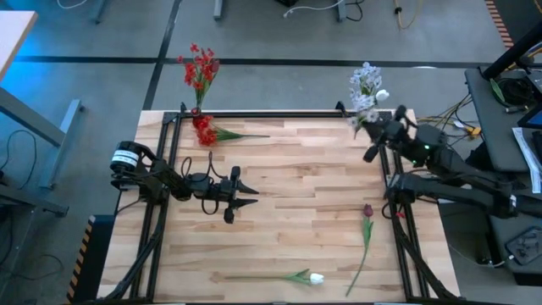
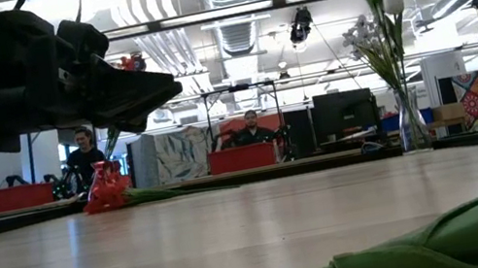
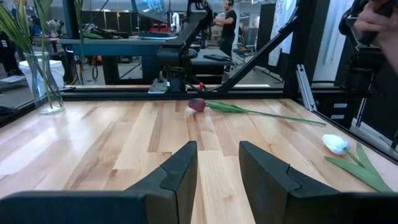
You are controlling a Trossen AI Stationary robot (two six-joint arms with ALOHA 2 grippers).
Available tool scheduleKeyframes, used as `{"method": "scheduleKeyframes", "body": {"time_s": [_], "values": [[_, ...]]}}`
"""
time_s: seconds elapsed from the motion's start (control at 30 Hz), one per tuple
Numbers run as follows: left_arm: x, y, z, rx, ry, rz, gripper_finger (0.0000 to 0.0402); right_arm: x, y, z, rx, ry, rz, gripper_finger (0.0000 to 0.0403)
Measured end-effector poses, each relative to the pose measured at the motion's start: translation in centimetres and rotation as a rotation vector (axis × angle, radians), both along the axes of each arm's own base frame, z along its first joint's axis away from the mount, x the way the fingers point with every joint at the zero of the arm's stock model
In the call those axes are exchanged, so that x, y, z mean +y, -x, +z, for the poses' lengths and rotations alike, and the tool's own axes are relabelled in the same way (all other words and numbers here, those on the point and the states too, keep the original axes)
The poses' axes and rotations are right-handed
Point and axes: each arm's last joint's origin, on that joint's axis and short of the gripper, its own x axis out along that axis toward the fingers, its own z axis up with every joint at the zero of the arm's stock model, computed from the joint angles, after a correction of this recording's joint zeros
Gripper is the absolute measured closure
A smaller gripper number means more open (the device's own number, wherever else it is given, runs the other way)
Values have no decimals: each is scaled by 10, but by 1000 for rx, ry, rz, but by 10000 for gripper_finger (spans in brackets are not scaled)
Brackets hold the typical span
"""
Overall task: Sort flowers into vase by color
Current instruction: Put the white flowers into the transparent flower vase
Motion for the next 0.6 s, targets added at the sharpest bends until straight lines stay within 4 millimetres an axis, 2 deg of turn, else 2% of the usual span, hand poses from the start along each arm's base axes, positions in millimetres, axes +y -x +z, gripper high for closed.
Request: {"method": "scheduleKeyframes", "body": {"time_s": [0.17, 0.4, 0.6], "values": [[0, 0, 0, 1, -9, 0, 297, 1, 13, -4, -31, 72, -186, 394], [0, 0, 0, 1, -10, 0, 297, 4, 30, -18, -66, 151, -333, 394], [0, 0, 0, 1, -11, 1, 297, 8, 42, -16, -191, 284, -416, 394]]}}
